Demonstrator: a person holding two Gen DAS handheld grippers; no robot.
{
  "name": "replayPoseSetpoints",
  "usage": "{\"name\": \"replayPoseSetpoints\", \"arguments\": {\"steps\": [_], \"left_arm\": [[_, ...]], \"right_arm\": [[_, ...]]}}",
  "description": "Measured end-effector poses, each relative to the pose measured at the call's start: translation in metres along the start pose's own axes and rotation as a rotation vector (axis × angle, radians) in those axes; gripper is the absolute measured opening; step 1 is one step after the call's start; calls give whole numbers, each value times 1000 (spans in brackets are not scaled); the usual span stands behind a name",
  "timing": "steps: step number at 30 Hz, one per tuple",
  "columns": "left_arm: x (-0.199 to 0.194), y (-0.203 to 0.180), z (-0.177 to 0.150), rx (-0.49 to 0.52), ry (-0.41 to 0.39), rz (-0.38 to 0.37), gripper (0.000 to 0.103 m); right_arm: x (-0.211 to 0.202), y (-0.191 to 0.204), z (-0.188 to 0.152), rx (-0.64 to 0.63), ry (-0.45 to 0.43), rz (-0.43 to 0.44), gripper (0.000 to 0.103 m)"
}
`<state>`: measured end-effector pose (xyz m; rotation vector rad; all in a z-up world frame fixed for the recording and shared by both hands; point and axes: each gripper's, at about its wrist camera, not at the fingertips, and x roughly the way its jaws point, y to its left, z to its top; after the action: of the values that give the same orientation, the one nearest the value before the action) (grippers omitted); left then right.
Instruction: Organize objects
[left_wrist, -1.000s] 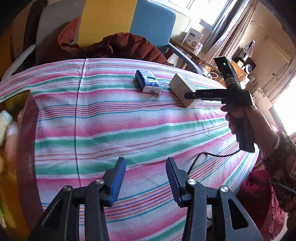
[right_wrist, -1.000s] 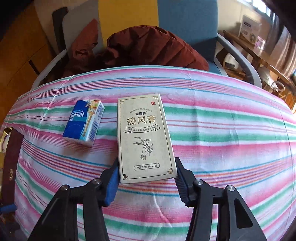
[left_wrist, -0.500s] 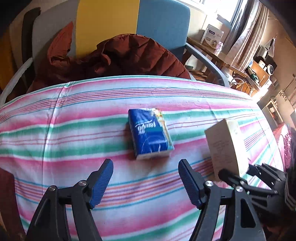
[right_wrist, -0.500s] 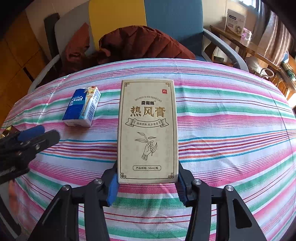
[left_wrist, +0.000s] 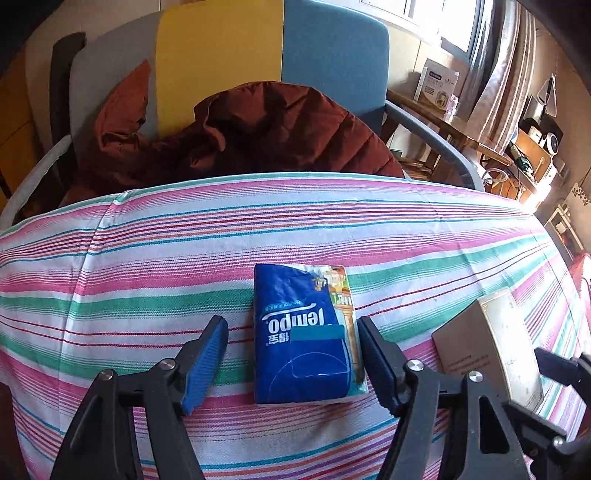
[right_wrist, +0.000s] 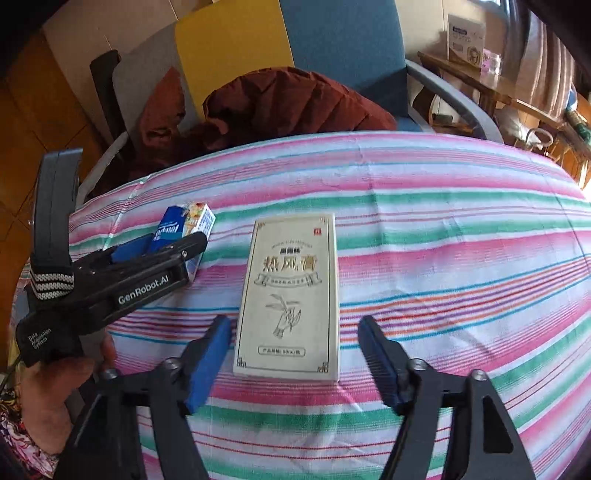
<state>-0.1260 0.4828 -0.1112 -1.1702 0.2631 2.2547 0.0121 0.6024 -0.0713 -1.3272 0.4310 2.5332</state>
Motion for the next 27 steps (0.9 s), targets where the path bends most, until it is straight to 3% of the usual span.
{"name": "replayPoseSetpoints", "arguments": {"steps": [4,5,8,17,27], "left_arm": [[-1,-7,-6,54,-27,33,62],[-2,-6,-5,53,-30,22,53],[-4,-3,-8,50,-37,8,53],[-38,16,-47,10,-65,-15,53],[-74,34,-89,7,-85,-11,53]], "right_arm": [[9,1,4,-40,4,-21,70],[13,-2,3,-28,25,-20,65],[26,-12,-1,20,78,0,54],[20,-14,-5,45,69,70,53],[10,10,-14,-63,30,84,53]]}}
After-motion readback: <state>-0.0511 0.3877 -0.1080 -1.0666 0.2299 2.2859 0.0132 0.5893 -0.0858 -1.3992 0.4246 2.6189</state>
